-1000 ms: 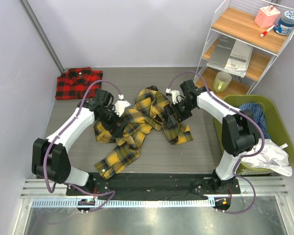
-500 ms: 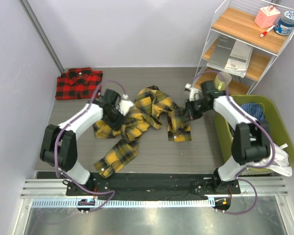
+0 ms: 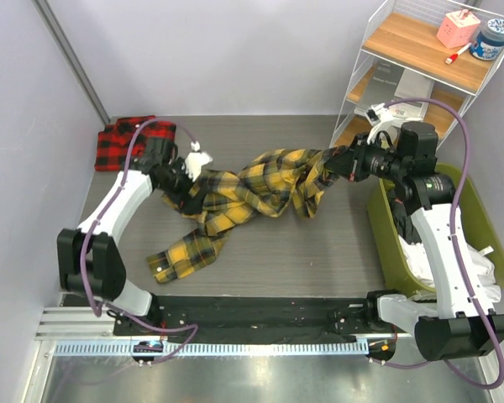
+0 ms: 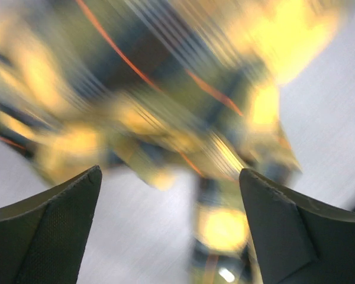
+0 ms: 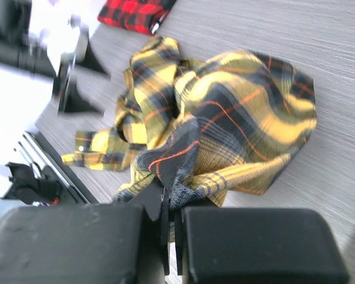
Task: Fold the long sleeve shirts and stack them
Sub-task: Flatten the shirt out
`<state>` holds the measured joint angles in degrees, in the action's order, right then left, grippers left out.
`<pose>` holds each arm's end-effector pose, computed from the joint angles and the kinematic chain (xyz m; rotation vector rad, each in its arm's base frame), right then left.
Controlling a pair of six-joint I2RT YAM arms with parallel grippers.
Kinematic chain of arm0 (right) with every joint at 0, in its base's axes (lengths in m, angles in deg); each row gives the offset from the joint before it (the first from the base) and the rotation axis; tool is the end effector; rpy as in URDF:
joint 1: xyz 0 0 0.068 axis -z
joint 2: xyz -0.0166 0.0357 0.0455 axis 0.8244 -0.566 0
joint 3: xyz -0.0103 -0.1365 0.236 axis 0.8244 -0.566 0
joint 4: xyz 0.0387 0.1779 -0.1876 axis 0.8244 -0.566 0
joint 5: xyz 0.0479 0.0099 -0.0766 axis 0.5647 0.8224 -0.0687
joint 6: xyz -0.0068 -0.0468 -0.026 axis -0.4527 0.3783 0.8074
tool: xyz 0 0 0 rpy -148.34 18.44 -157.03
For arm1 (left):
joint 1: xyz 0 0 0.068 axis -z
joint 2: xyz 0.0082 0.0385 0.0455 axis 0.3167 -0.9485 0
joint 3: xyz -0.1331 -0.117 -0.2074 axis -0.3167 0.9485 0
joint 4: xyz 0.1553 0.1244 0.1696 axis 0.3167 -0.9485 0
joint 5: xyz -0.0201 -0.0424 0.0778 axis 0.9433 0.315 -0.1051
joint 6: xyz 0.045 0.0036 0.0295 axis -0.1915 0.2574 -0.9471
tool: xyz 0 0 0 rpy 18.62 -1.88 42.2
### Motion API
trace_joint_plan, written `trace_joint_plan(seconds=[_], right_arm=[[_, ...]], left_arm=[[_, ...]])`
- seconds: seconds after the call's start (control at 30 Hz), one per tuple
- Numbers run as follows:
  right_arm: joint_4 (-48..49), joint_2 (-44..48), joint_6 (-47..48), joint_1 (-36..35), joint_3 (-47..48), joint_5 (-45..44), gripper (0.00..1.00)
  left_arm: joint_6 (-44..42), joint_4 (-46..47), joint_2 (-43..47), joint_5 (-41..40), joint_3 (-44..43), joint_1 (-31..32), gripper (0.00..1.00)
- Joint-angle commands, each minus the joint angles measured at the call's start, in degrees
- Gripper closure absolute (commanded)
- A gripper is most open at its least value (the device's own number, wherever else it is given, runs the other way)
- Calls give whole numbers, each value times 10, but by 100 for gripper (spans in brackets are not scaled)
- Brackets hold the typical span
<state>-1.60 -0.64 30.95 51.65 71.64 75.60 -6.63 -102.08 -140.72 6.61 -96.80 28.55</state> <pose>0.2267 0.0382 0.4069 -0.3755 1.9495 0.8236 0.3097 -0.0699 0.2761 1.0381 2.3395 -0.4230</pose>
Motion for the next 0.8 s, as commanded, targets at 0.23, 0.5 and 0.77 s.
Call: trace_joint_plan(seconds=[0.23, 0.5, 0.77], right_arm=[[79, 17, -84, -1, 30, -18, 99], [79, 3, -85, -1, 40, -24, 99], [78, -11, -84, -2, 41, -25, 99]], left_arm=[[-40, 66, 151, 103, 121, 5, 16], [-205, 159, 147, 110, 183, 65, 40], [-302, 261, 126, 68, 239, 100, 58]])
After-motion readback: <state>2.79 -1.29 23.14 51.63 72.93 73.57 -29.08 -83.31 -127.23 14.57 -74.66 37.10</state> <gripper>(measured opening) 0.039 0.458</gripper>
